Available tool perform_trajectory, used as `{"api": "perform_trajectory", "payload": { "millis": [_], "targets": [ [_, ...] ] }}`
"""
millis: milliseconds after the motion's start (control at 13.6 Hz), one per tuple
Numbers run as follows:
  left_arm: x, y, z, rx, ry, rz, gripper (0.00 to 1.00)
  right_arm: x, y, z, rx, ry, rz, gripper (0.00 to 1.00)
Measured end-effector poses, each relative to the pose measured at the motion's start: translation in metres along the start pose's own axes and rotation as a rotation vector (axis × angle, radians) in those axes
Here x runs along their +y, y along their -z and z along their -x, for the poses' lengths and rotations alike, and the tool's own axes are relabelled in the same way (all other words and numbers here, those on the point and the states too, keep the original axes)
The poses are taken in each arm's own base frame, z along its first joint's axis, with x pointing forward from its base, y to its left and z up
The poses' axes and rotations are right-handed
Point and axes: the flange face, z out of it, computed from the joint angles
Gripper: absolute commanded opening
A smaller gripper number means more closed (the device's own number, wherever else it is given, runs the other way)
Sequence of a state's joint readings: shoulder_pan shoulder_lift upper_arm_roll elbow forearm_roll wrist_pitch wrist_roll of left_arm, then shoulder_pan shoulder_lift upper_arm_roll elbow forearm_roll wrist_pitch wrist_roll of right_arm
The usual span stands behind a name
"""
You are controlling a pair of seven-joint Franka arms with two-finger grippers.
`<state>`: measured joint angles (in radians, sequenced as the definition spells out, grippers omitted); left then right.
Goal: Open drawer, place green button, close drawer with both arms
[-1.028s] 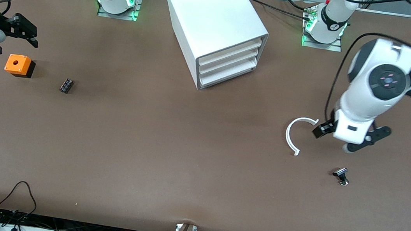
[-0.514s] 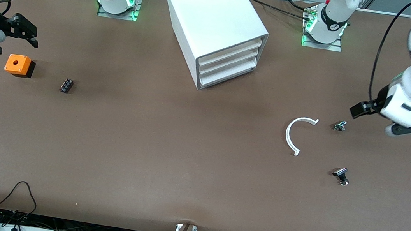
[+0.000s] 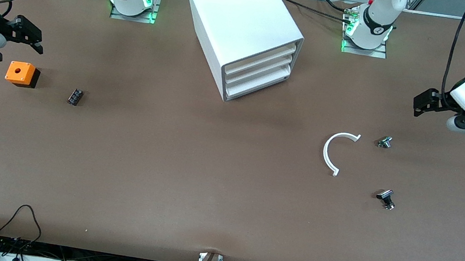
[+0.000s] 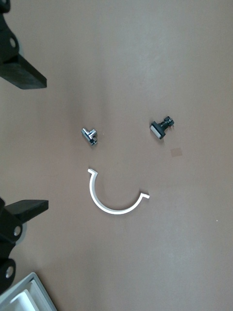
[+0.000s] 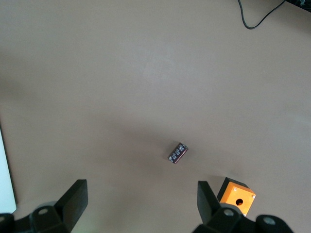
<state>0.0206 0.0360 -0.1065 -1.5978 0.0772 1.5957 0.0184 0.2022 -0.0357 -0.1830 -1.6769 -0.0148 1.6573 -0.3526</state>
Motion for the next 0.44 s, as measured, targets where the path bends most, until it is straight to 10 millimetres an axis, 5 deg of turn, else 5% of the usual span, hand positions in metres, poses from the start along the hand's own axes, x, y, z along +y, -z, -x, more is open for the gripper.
{"api": "perform_trajectory", "payload": {
  "millis": [441],
  "targets": [
    [-0.029, 0.01, 0.01, 0.014, -0.136, 0.018, 1.0, 0.0, 0.0, 0.0, 0.0, 0.0, 0.0, 1.0]
  ]
}}
